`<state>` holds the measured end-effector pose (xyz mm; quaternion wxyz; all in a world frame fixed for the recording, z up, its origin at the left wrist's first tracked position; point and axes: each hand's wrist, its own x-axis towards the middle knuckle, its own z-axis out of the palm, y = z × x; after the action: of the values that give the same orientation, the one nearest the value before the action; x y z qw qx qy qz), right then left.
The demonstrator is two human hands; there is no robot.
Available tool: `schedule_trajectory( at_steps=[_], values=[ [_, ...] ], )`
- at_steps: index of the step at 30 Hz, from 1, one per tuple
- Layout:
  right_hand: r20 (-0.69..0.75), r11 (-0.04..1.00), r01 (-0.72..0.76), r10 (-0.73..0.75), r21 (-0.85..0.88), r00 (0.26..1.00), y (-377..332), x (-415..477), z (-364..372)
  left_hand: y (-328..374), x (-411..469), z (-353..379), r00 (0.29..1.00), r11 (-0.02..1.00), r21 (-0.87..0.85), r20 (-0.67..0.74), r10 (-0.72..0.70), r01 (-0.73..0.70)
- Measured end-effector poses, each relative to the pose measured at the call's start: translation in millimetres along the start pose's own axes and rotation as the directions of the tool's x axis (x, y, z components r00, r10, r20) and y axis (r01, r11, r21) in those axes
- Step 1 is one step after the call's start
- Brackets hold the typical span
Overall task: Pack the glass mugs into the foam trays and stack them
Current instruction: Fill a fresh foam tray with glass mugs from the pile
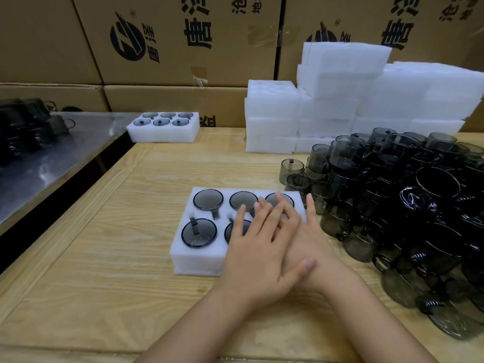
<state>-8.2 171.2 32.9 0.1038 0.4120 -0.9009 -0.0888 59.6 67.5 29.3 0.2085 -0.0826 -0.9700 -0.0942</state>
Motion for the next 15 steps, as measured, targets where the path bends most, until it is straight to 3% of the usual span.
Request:
schedule_trajectory(
  at_steps=[3,5,7,10,12,14,15],
  values=[
    [-0.176,0.937,-0.042,0.109,0.347,0.978,-1.9,-5.0,1.3,-15.1,0.2,-11.9,0.973,0.992,0.005,-0.198,-0.122,0.125],
    [-0.281,0.746,-0.013,0.267,0.666,0.922,0.5,-9.6,2.4,-40.7,-0.6,-25.5,0.873,0.926,-0.122,-0.309,-0.377,0.357],
    [-0.259,0.540,-0.030,0.450,0.841,0.855,3.4,-12.8,5.0,-73.2,-4.7,-39.1,0.719,0.728,-0.319,-0.170,-0.674,0.607],
    [-0.131,0.366,-0.138,0.621,0.920,0.773,0.1,-13.4,14.6,-107.4,-19.9,-38.9,0.517,0.479,-0.222,0.169,-0.839,0.849],
    [-0.005,0.218,-0.190,0.669,0.957,0.743,-4.9,-11.7,20.3,-108.6,-22.1,-32.5,0.469,0.369,-0.329,0.312,-0.826,0.869],
    [0.163,-0.074,-0.151,0.640,0.986,0.751,-8.1,-11.3,21.9,-103.6,-21.5,-29.6,0.449,0.228,-0.508,0.368,-0.814,0.830],
    [0.199,-0.173,-0.116,0.614,0.978,0.764,-7.7,-12.4,21.7,-102.3,-20.6,-31.6,0.431,0.139,-0.591,0.388,-0.814,0.795]
  ],
)
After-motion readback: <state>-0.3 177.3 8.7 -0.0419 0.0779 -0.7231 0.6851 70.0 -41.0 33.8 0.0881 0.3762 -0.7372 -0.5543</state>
